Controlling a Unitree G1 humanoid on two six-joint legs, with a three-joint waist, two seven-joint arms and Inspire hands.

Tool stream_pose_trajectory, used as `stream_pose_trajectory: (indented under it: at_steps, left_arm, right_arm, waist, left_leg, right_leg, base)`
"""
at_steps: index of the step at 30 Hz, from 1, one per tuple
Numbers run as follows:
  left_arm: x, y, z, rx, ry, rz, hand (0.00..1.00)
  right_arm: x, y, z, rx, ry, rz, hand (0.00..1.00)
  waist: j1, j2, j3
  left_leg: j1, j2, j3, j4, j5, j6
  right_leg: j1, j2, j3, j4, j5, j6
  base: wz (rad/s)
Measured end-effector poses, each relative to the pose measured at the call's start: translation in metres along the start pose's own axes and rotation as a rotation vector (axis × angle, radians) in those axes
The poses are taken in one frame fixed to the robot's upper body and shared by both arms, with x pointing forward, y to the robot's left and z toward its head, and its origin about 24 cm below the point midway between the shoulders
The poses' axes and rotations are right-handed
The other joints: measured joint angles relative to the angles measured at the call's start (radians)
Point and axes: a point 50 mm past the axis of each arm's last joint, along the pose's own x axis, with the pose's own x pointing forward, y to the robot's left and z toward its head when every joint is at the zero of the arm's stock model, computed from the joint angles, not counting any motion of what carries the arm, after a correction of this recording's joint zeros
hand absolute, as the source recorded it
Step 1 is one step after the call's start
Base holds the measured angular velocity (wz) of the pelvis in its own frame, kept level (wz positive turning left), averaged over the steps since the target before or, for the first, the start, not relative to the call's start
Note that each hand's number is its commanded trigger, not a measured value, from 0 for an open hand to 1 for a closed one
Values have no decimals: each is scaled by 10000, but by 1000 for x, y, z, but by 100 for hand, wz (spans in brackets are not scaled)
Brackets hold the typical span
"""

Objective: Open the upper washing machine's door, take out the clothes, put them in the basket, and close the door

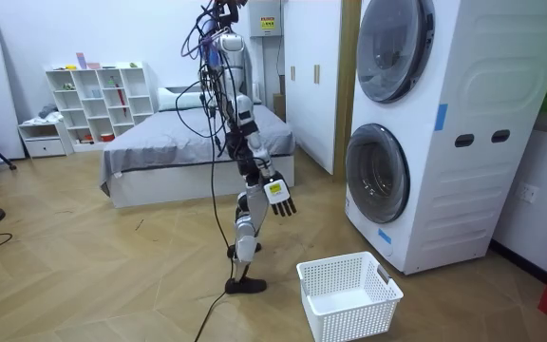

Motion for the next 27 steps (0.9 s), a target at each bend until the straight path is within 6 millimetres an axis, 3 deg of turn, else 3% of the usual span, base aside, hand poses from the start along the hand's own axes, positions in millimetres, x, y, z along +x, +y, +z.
stream_pose_trajectory:
  at_steps: [2, 6, 7, 10, 15, 22, 24, 27]
  left_arm:
    - [1, 3, 2, -195, -16, 95, 0]
    - [2, 8, 8, -410, -172, 248, 0]
    - [2, 8, 9, -411, -194, 250, 0]
    - [3, 13, 11, -268, -201, 371, 0]
    - [4, 17, 14, -197, -210, 472, 0]
    - [4, 24, 16, -219, -134, 719, 0]
    - [4, 25, 14, -195, 30, 731, 0]
    - [3, 27, 7, -117, 318, 771, 0]
  right_arm:
    - [1, 0, 23, 191, -720, -104, 0]
    - [-9, 3, 106, 367, -3689, -75, 0]
    - [-14, 4, 120, 400, -4221, -42, 0]
    - [-48, 10, 194, 422, -7139, 138, 0]
    - [-80, 12, 247, 704, -9018, -27, 0]
    - [-140, 16, 322, 957, -11648, 41, 0]
    - [-153, 12, 335, 1268, -12046, 28, 0]
    - [-165, 6, 345, 1332, -12350, -55, 0]
  waist:
    - [-9, -52, 28]
    - [5, -99, 125]
    - [14, -115, 113]
    - [55, -216, 74]
    - [442, -497, -65]
    - [612, -692, -39]
    - [704, -769, 0]
    - [830, -919, -33]
  left_leg:
    - [18, -1, 11, 23, 2, 2]
    - [-28, -2, 13, 90, 7, 11]
    - [-49, -7, 16, 88, 11, 15]
    - [-108, -24, 27, 83, 28, 22]
    - [-57, -29, -15, 85, 31, 25]
    - [118, -62, -74, -229, 96, 28]
    - [171, -62, -81, -252, 96, 28]
    - [170, -64, -142, -297, 96, 28]
  right_leg:
    - [20, -1, 17, 9, 1, -1]
    - [-73, -24, 9, 151, -3, 4]
    - [-107, -29, 15, 158, -7, 8]
    - [-167, -34, 26, 104, -10, 14]
    - [-193, -32, 34, 177, -5, 8]
    - [-132, -52, -23, 158, -1, 3]
    - [-89, -51, -53, 141, -1, 3]
    - [-77, -50, -121, 147, -1, 4]
  base:
    - [-2]
    - [0]
    - [-3]
    - [0]
    - [2]
    - [3]
    - [0]
    - [7]
